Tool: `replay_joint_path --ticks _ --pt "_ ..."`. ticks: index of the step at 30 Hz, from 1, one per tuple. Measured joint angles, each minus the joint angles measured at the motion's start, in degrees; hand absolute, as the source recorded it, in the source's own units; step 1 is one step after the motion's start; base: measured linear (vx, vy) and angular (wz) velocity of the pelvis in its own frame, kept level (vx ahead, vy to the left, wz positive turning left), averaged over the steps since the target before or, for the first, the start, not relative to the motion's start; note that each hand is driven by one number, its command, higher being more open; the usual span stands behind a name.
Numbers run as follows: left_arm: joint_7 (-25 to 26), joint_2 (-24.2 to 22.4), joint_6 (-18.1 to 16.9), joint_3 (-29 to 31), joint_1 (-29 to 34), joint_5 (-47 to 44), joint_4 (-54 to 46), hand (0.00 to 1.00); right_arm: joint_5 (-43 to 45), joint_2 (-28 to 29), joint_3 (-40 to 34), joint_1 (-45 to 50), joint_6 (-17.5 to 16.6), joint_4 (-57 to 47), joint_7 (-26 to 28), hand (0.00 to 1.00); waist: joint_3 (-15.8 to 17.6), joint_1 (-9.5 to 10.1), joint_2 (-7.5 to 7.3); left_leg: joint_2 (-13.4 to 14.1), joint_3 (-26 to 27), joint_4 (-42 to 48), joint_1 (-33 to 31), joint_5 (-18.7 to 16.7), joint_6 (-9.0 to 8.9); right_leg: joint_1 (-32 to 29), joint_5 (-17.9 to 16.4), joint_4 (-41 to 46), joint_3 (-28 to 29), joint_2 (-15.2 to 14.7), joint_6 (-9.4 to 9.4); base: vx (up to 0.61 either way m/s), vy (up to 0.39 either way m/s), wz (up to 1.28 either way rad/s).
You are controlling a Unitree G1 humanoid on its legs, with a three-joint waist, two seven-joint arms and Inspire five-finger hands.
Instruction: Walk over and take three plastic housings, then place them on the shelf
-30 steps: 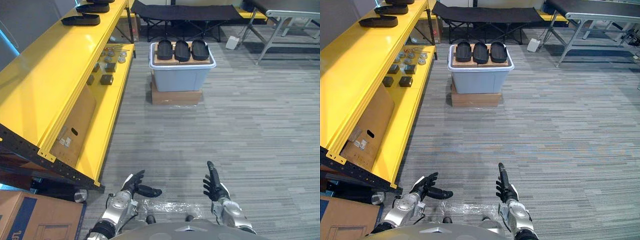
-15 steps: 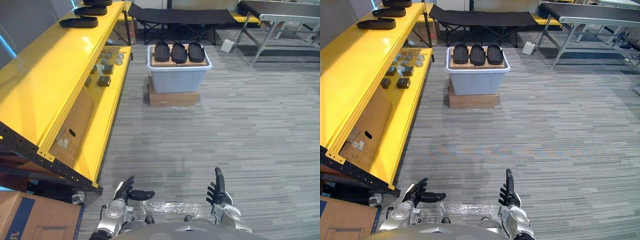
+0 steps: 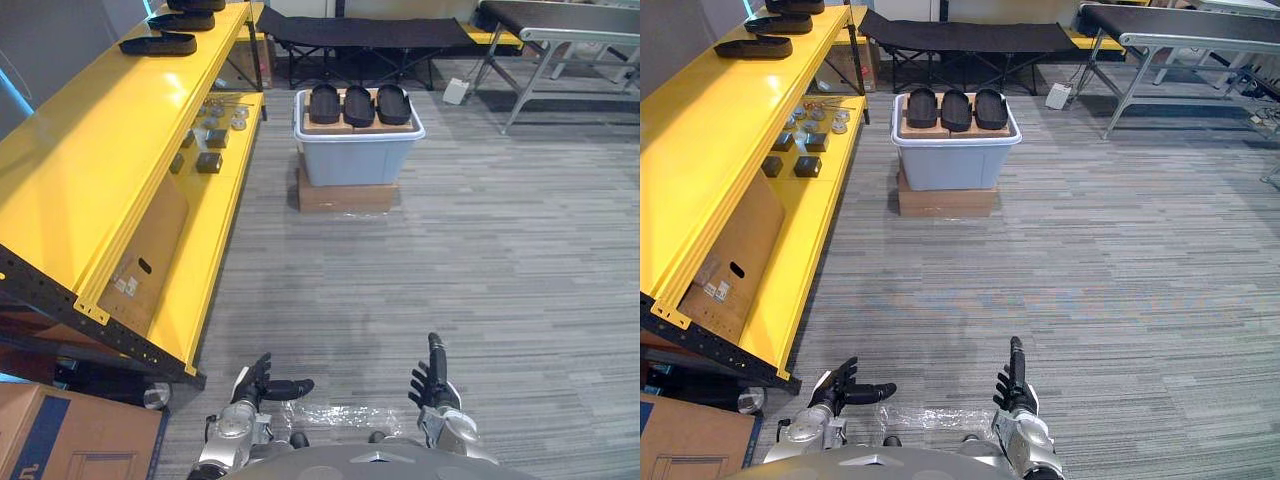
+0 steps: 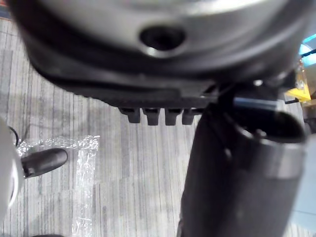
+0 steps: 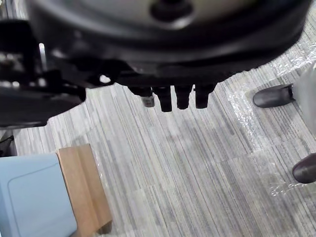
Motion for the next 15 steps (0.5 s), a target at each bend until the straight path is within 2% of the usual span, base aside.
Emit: replay_joint_path --ticks 7,10,11,12,13,14,15 --pt "-0.6 -0.1 0.0 0.0 0.2 0.0 0.0 1.0 1.7 0.1 0.1 1.0 0.0 -0.3 -0.1 0.0 0.0 0.05 0.0 0.1 0.7 0.0 0.1 -0.2 -0.16 0.2 0.0 0.0 0.5 0.1 -0.01 0.0 0.001 -0.03" --pt "-0.8 -0.3 0.0 0.0 0.2 0.0 -0.7 1.0 1.8 0.2 0.0 1.5 0.2 -2.0 -0.4 0.0 0.1 0.18 0.09 0.2 1.2 0.0 -0.2 -1.3 0.07 -2.8 -2.3 5.0 1.3 -0.7 -0.27 -0.01 0.038 -0.14" --pt "-1.3 -0.3 0.1 -0.3 0.1 0.0 -1.9 1.0 1.6 0.4 -0.1 1.8 0.2 -3.1 -0.6 0.0 0.6 -0.2 -0.55 0.0 1.1 0.0 -0.3 -2.1 0.96 -6.6 -5.6 13.5 1.7 -1.9 0.22 0.0 0.043 -0.06" --pt "-1.4 -0.3 0.1 -0.4 0.0 0.0 -2.4 1.0 1.7 0.4 -0.1 1.9 0.2 -3.4 -0.7 0.0 0.8 -0.2 -0.64 0.0 1.1 0.1 -0.3 -2.3 1.24 -9.0 -6.3 18.5 1.9 -2.3 0.27 0.02 0.052 -0.02" --pt "-1.7 -0.1 0.1 -0.6 -0.5 0.0 -3.1 1.0 2.1 0.5 -0.1 1.9 0.1 -3.7 -0.8 0.0 1.8 -0.13 -0.62 0.7 1.2 1.3 -0.4 -2.6 1.59 -14.3 -6.1 29.2 2.4 -3.1 0.74 0.03 0.038 0.03" --pt "-1.8 0.3 0.0 -0.6 -0.9 0.0 -3.3 1.0 3.1 0.7 -0.2 2.0 0.1 -4.1 -0.8 0.0 3.6 -0.21 -1.34 1.5 1.1 3.7 0.2 -4.1 2.05 -18.0 -6.7 36.8 2.9 -4.0 0.01 0.07 0.035 0.06" --pt "-1.8 0.2 0.1 -0.6 -0.9 0.0 -3.3 1.0 3.8 0.8 -0.2 2.1 0.1 -4.1 -0.6 0.0 4.3 -0.4 -1.57 1.9 1.1 5.1 0.4 -5.0 2.0 -18.5 -7.3 37.6 2.8 -4.1 -0.87 0.08 0.016 0.06"
